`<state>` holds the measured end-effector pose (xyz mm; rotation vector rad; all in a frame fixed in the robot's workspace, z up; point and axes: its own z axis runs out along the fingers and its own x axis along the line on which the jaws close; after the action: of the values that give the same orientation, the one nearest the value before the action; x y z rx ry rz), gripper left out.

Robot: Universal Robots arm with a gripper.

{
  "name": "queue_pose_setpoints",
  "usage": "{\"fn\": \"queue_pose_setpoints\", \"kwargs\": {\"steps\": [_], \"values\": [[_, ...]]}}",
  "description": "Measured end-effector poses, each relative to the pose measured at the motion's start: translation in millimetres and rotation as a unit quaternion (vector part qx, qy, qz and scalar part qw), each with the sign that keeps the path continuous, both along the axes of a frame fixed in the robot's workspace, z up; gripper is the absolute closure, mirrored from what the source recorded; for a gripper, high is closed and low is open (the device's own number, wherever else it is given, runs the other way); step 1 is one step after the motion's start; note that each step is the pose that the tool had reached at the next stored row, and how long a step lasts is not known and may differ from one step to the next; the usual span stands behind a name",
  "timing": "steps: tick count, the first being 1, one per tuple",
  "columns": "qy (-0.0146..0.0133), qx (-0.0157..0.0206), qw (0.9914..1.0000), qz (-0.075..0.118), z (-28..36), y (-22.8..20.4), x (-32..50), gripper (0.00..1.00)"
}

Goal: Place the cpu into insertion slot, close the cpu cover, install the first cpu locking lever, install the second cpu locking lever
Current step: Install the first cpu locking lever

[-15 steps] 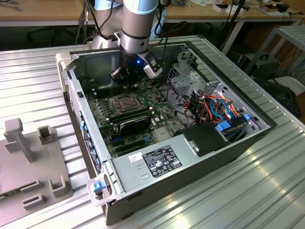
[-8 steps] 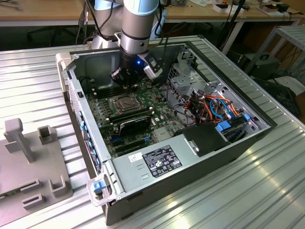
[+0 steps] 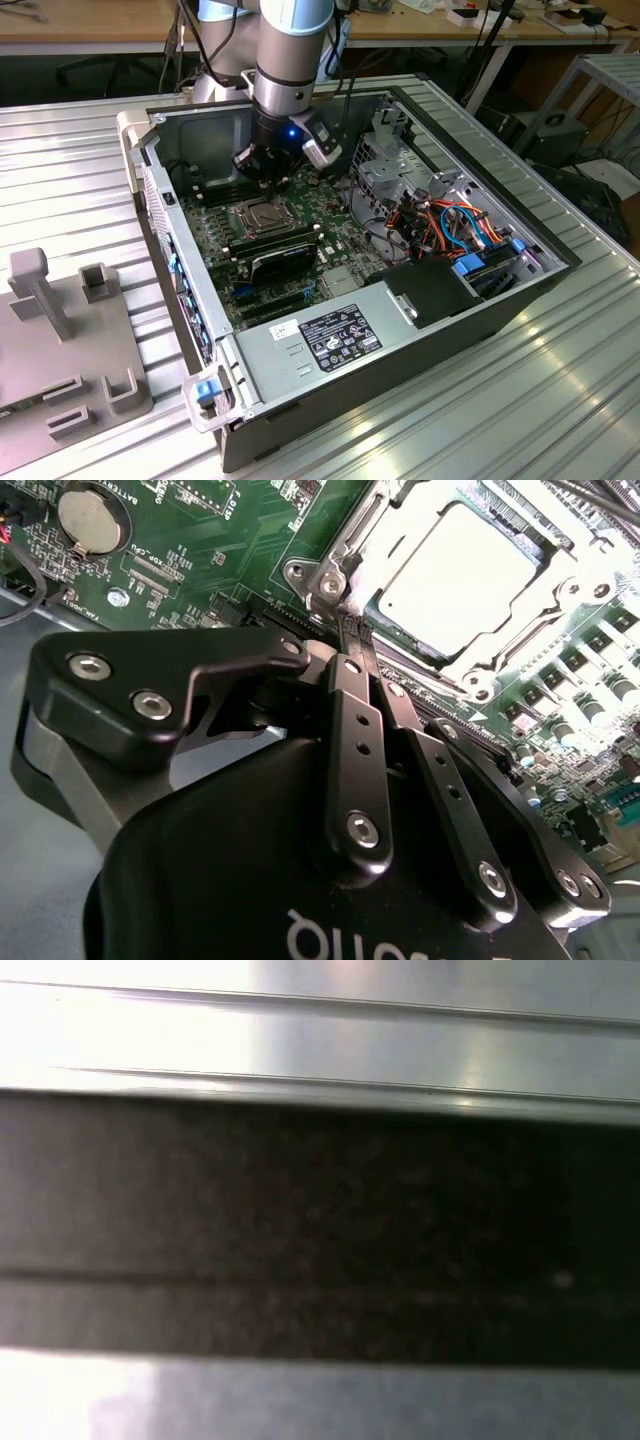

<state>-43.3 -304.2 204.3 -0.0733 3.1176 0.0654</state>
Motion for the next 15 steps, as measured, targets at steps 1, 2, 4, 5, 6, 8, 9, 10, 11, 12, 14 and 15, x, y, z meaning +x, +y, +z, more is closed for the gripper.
{"fn": "queue_pose_setpoints", "kwargs": {"steps": [1,2,4,5,6,8,9,10,11,12,14,15], "values": [[0.0000,-0.0001,1.00000,0.000,-0.3,-0.4,0.0,0.89],[0.0000,-0.0001,1.00000,0.000,-0.6,-0.6,0.0,0.89],[0.0001,-0.0002,1.00000,0.000,-1.5,-0.8,-0.1,0.89],[0.0001,-0.0001,1.00000,0.000,-1.9,-0.8,0.0,0.89],[0.0001,-0.0001,1.00000,0.000,-2.4,-0.8,0.0,0.89],[0.0001,0.0001,1.00000,0.000,-3.0,-0.8,0.0,0.89],[0.0001,0.0002,1.00000,0.000,-3.3,-0.8,0.0,0.89],[0.0001,0.0001,1.00000,0.000,-3.5,-0.8,0.0,0.89],[0.0001,0.0002,1.00000,0.000,-3.5,-0.8,0.0,0.89],[0.0000,0.0004,1.00000,0.000,-3.8,-0.8,0.0,0.89],[0.0001,0.0004,1.00000,0.000,-4.4,-0.8,0.0,0.89],[0.0001,0.0004,1.00000,0.000,-4.4,-0.8,0.0,0.89]]}}
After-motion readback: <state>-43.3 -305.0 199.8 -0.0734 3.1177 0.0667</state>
